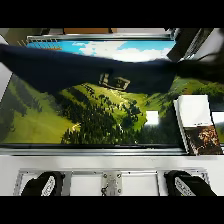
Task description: Fold the clothes and pants, and hang the long-sleeved shirts on hangers.
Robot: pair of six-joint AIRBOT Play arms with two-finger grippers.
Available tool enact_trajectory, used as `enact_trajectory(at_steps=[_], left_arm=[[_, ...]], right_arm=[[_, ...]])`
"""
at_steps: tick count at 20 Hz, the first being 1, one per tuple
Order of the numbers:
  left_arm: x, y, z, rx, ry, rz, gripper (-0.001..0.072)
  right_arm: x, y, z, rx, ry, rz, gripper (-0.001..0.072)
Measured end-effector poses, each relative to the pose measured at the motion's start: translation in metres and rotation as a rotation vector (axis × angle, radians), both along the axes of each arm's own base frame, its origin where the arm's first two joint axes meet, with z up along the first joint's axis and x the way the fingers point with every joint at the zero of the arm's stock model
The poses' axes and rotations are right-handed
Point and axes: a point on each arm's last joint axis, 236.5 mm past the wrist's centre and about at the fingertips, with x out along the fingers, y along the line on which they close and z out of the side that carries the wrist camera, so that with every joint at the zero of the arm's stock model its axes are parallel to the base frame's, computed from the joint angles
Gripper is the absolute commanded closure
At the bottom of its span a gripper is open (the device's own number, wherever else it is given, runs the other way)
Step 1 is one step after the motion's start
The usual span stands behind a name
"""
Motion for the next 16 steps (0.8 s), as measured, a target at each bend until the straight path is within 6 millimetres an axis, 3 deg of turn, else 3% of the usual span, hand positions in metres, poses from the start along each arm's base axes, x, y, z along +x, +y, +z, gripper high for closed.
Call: enact_trajectory(at_steps=[3, 5, 7, 10, 13, 16], left_arm=[[-0.075, -0.016, 0.086, 0.059, -0.234, 0.005, 0.0699], [-0.123, -0.025, 0.125, 0.088, -0.365, 0.01, 0.0699], [-0.164, -0.033, 0.152, 0.108, -0.467, 0.015, 0.0699], [-0.202, -0.041, 0.174, 0.124, -0.558, 0.019, 0.0699], [-0.196, -0.04, 0.176, 0.126, -0.548, 0.017, 0.0699], [-0.137, -0.032, 0.146, 0.116, -0.386, -0.004, 0.0699]], right_arm=[[-0.055, 0.003, 0.11, -0.022, -0.282, -0.006, 0.0695], [-0.095, 0.003, 0.159, -0.022, -0.433, -0.025, 0.0694], [-0.135, 0.002, 0.198, -0.015, -0.569, -0.047, 0.0695], [-0.174, -0.003, 0.23, -0.017, -0.699, -0.085, 0.0695], [-0.183, -0.007, 0.24, -0.001, -0.73, -0.112, 0.0695], [-0.155, -0.011, 0.227, 0.022, -0.657, -0.123, 0.0695]])
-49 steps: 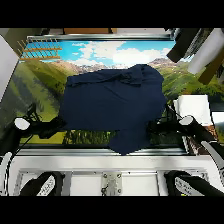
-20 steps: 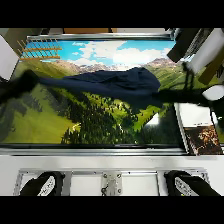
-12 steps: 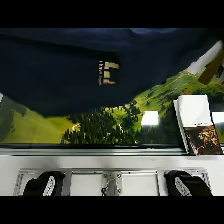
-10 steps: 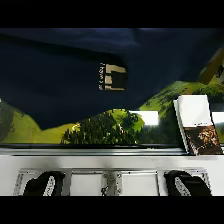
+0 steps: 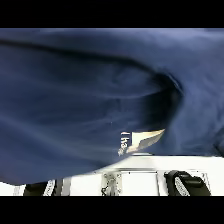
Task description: Fold the clothes and pants, and hang the long-sleeved shirts on hangers.
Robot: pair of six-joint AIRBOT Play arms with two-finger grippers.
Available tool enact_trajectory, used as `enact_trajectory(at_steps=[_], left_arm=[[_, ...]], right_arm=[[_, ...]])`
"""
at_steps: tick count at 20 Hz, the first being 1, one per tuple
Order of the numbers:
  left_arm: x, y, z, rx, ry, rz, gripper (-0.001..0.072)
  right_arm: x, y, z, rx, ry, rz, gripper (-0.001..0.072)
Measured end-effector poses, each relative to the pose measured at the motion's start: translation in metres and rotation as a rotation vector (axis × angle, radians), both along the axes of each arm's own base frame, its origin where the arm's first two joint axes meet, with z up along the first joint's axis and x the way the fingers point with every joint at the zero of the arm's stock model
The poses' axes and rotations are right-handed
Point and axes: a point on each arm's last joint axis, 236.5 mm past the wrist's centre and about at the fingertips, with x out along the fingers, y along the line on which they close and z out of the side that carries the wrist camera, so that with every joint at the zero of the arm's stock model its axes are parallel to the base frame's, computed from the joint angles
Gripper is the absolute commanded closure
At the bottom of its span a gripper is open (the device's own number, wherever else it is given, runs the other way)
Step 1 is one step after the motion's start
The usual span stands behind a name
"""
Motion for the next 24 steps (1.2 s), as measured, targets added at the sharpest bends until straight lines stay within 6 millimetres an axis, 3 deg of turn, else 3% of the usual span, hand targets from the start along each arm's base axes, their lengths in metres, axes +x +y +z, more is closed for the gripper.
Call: enact_trajectory(at_steps=[2, 4, 9, 12, 15, 17, 19, 24], left_arm=[[0.057, 0.008, -0.038, -0.012, 0.167, -0.015, 0.0699], [0.12, 0.016, -0.091, -0.03, 0.36, -0.038, 0.0699], [0.256, 0.016, -0.268, -0.081, 0.853, -0.13, 0.0699], [0.307, 0.004, -0.378, -0.107, 1.076, -0.176, 0.0699], [0.346, -0.006, -0.459, -0.132, 1.175, -0.182, 0.0699], [0.368, -0.009, -0.491, -0.141, 1.19, -0.176, 0.0699], [0.388, -0.01, -0.509, -0.147, 1.184, -0.173, 0.0699], [0.414, -0.003, -0.518, -0.147, 1.169, -0.17, 0.0699]], right_arm=[[0.04, -0.001, -0.027, 0.007, 0.116, 0.009, 0.0695], [0.092, -0.001, -0.073, 0.003, 0.29, 0.028, 0.0695], [0.208, 0.001, -0.239, 0.001, 0.801, 0.089, 0.0695], [0.257, 0.0, -0.346, 0.024, 1.061, 0.108, 0.0695], [0.294, -0.003, -0.432, 0.064, 1.208, 0.096, 0.0695], [0.316, -0.008, -0.474, 0.099, 1.243, 0.066, 0.0695], [0.335, -0.013, -0.502, 0.126, 1.242, 0.032, 0.0695], [0.355, -0.03, -0.521, 0.112, 1.202, -0.041, 0.0696]])
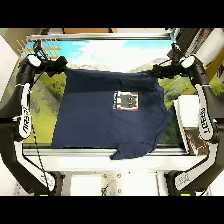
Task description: Fold the clothes and pants, and hang the long-sleeved shirts on hangers.
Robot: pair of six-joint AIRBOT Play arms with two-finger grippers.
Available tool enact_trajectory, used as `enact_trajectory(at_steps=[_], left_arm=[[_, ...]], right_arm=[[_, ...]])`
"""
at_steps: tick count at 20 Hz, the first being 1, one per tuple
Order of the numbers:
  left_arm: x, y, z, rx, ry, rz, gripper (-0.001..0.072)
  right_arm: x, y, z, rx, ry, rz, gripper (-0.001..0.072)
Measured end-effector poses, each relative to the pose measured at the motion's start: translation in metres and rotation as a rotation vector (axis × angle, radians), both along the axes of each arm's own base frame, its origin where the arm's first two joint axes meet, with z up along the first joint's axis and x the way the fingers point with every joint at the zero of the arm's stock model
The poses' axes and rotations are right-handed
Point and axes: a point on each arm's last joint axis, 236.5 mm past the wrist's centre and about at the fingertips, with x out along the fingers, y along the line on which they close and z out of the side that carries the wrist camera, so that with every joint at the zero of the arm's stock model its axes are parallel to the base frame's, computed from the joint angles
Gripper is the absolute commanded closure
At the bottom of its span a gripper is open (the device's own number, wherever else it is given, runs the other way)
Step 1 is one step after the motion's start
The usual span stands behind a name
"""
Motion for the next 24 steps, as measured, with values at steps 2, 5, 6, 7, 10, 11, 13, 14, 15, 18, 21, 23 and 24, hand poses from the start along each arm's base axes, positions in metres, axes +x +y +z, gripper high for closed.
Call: enact_trajectory(at_steps=[2, 5, 6, 7, 10, 11, 13, 14, 15, 18, 21, 23, 24], left_arm=[[-0.003, 0.004, -0.002, -0.002, 0.019, 0.0, 0.0699], [-0.023, 0.007, -0.017, 0.002, 0.074, -0.002, 0.0699], [-0.033, 0.008, -0.025, 0.003, 0.097, -0.002, 0.0699], [-0.043, 0.007, -0.035, 0.005, 0.121, -0.004, 0.0699], [-0.079, 0.005, -0.07, 0.007, 0.212, -0.003, 0.0699], [-0.091, 0.004, -0.081, 0.007, 0.241, -0.003, 0.0698], [-0.112, 0.002, -0.101, 0.004, 0.291, -0.002, 0.0699], [-0.121, 0.002, -0.108, 0.002, 0.309, 0.002, 0.0699], [-0.129, 0.001, -0.114, 0.001, 0.322, 0.005, 0.0698], [-0.143, 0.0, -0.12, -0.002, 0.34, 0.008, 0.0183], [-0.144, 0.005, -0.099, -0.001, 0.298, 0.022, 0.0177], [-0.145, 0.018, -0.07, 0.012, 0.243, 0.041, 0.0177], [-0.149, 0.027, -0.056, 0.028, 0.225, 0.048, 0.0177]], right_arm=[[-0.005, -0.006, -0.003, -0.052, 0.012, 0.013, 0.0695], [-0.024, -0.011, -0.012, -0.132, 0.06, 0.046, 0.0695], [-0.032, -0.012, -0.016, -0.149, 0.079, 0.053, 0.0695], [-0.042, -0.012, -0.021, -0.162, 0.104, 0.059, 0.0695], [-0.073, -0.009, -0.043, -0.188, 0.18, 0.082, 0.0695], [-0.085, -0.008, -0.052, -0.195, 0.211, 0.091, 0.0695], [-0.104, -0.004, -0.07, -0.201, 0.266, 0.107, 0.0695], [-0.112, -0.002, -0.078, -0.201, 0.289, 0.114, 0.0694], [-0.119, 0.0, -0.085, -0.202, 0.309, 0.121, 0.0686], [-0.132, 0.003, -0.094, -0.19, 0.353, 0.112, 0.0115], [-0.137, -0.001, -0.083, -0.174, 0.365, 0.087, 0.0244], [-0.137, -0.012, -0.057, -0.178, 0.331, 0.06, 0.0244], [-0.14, -0.021, -0.039, -0.186, 0.307, 0.044, 0.0244]])
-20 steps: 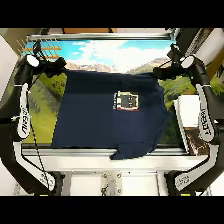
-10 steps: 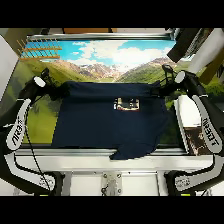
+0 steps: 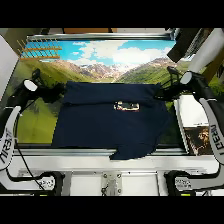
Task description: Fold the clothes and pants, and hang the long-sleeved shirts on hangers.
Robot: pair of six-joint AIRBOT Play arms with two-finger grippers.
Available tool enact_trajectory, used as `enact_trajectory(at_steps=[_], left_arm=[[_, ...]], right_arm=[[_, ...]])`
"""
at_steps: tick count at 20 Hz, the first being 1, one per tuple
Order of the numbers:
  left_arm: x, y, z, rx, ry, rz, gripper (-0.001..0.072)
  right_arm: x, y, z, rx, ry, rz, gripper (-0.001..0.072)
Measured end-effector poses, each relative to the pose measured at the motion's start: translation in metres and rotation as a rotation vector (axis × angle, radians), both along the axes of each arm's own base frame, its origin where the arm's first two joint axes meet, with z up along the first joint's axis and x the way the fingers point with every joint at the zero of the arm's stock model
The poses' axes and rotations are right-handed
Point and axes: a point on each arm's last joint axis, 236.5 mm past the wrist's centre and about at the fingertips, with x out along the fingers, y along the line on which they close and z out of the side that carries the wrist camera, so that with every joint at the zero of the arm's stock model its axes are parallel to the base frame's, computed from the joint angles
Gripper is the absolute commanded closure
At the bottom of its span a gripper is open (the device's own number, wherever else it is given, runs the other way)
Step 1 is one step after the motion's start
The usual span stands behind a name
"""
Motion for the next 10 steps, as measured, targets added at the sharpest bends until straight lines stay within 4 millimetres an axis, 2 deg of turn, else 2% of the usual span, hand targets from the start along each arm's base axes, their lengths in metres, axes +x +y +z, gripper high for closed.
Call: enact_trajectory(at_steps=[2, 4, 7, 10], left_arm=[[-0.02, 0.019, 0.02, 0.047, -0.005, 0.006, 0.0177], [-0.055, 0.038, 0.025, 0.095, 0.029, 0.017, 0.0177], [-0.126, 0.053, 0.005, 0.113, 0.134, 0.053, 0.0177], [-0.196, 0.053, -0.027, 0.078, 0.256, 0.112, 0.0177]], right_arm=[[-0.01, -0.017, 0.037, -0.026, -0.053, -0.021, 0.0244], [-0.027, -0.028, 0.072, -0.046, -0.108, -0.037, 0.0244], [-0.056, -0.03, 0.107, -0.058, -0.18, -0.049, 0.0244], [-0.077, -0.029, 0.121, -0.06, -0.235, -0.058, 0.0245]])
